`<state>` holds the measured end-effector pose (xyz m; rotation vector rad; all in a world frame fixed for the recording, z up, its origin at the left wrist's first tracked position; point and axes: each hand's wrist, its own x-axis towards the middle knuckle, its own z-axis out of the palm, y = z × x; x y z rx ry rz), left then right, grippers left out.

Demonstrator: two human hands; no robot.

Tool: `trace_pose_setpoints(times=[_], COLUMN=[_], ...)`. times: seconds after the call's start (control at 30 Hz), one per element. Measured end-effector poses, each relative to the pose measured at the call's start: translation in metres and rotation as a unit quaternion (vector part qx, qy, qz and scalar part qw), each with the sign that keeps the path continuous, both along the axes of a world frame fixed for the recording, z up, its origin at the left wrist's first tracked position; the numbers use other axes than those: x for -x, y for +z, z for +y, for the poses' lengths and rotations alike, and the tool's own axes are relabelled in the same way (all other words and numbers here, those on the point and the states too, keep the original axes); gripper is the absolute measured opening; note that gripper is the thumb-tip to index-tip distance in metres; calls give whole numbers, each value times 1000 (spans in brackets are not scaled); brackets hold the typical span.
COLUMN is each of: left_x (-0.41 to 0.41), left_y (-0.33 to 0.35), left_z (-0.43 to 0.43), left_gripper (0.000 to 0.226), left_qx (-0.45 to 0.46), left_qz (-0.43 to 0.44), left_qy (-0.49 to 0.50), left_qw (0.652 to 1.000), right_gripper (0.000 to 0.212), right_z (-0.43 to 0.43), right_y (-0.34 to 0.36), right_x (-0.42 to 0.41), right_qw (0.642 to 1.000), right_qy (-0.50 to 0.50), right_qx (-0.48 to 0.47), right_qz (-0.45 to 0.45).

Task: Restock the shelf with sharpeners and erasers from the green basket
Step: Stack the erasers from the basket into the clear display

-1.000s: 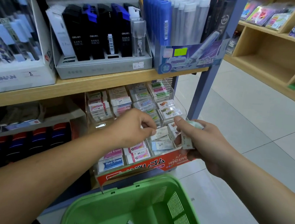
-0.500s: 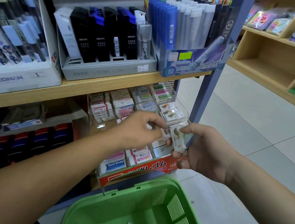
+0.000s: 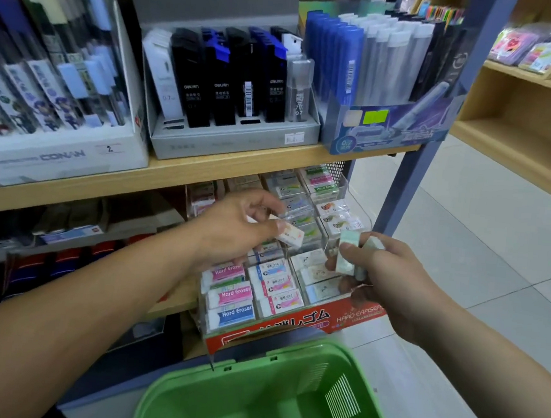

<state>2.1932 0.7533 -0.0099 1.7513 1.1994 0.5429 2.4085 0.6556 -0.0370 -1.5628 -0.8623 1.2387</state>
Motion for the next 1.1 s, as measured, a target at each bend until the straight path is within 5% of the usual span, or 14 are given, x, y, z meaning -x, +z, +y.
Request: trace_pose_setpoints(times=[0.27,0.5,0.83,0.93,1.0,1.1], left_x=[-26,-73,-117,-112,-106,-93], left_y=[-6,-5,-9,4,9,6], left_z=[3,20,40,27,16,5], left_gripper=[18,15,4,22,28,37], left_qx=[55,21,-117,53,189,223], left_qz=[-56,-61,152,-41,-206,-272], left_qy=[50,99,5,34,26,-11], left_qw=[996,993,981,997,960,936], right_gripper=[14,14,9,8,6,9], right_z=[7,2,4,5,6,6], right_y=[6,8,0,-1,-1,2], right_x=[-17,-23,-31,-29,-25,-18], right_qw=[993,991,990,991,991,991], right_qy=[-121,-132,-109,-94,-79,-41], right_qx=[-4,-28,-55,-50,-41,-40], right_qz=[-14,17,69,82,100,122])
